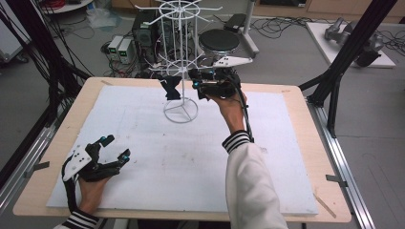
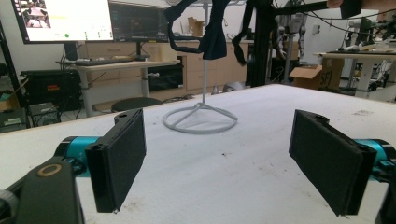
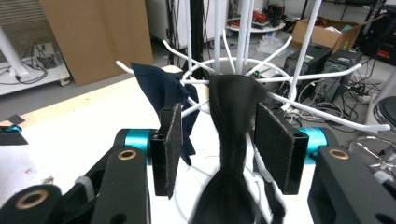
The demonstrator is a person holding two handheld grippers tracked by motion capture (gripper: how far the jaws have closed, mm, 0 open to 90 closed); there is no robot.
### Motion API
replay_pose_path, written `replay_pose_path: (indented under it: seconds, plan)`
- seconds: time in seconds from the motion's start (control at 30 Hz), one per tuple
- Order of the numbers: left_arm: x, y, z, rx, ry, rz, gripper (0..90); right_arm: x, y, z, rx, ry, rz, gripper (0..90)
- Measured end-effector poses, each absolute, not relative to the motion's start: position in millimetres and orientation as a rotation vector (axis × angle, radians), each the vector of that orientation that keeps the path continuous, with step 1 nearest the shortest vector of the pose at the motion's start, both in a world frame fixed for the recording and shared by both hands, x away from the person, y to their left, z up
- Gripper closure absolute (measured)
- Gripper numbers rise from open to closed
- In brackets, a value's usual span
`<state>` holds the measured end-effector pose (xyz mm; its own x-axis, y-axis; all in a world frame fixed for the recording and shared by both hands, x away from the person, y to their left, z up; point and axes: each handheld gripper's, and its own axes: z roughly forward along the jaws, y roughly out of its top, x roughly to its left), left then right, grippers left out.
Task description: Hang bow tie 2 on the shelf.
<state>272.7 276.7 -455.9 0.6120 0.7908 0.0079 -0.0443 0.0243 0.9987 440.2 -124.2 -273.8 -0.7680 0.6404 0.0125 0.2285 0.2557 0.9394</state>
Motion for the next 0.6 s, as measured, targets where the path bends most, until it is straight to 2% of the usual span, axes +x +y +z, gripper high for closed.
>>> replay_pose_path:
  seconds: [0.17,0.3,0.37,0.4,0.5,0.57,0.6]
  plan:
    - [272.6,276.9,-455.8,1.413,0.684,0.729,19.1,437.9,-125.1,-271.8,0.787,2.154,1.504,47.1]
    - [272.8,276.7,-455.9,1.411,0.684,0.73,19.1,433.9,-125.1,-269.1,0.797,2.131,1.502,32.4]
    - [272.8,276.5,-455.9,1.407,0.686,0.728,19.1,429.5,-124.1,-266.8,0.807,2.117,1.492,15.8]
    - [272.8,276.6,-455.9,1.407,0.686,0.729,19.1,426.5,-123.0,-265.3,0.807,2.108,1.481,10.4]
    - [272.8,276.6,-455.9,1.406,0.687,0.729,19.1,414.6,-124.1,-257.1,0.75,2.09,1.477,8.9]
    - [272.9,276.5,-455.9,1.405,0.688,0.729,19.1,406.3,-127.0,-251.3,0.737,2.063,1.489,2.3]
    - [272.8,276.4,-455.9,1.406,0.687,0.729,19.2,402.8,-129.4,-248.8,0.729,2.052,1.491,2.3]
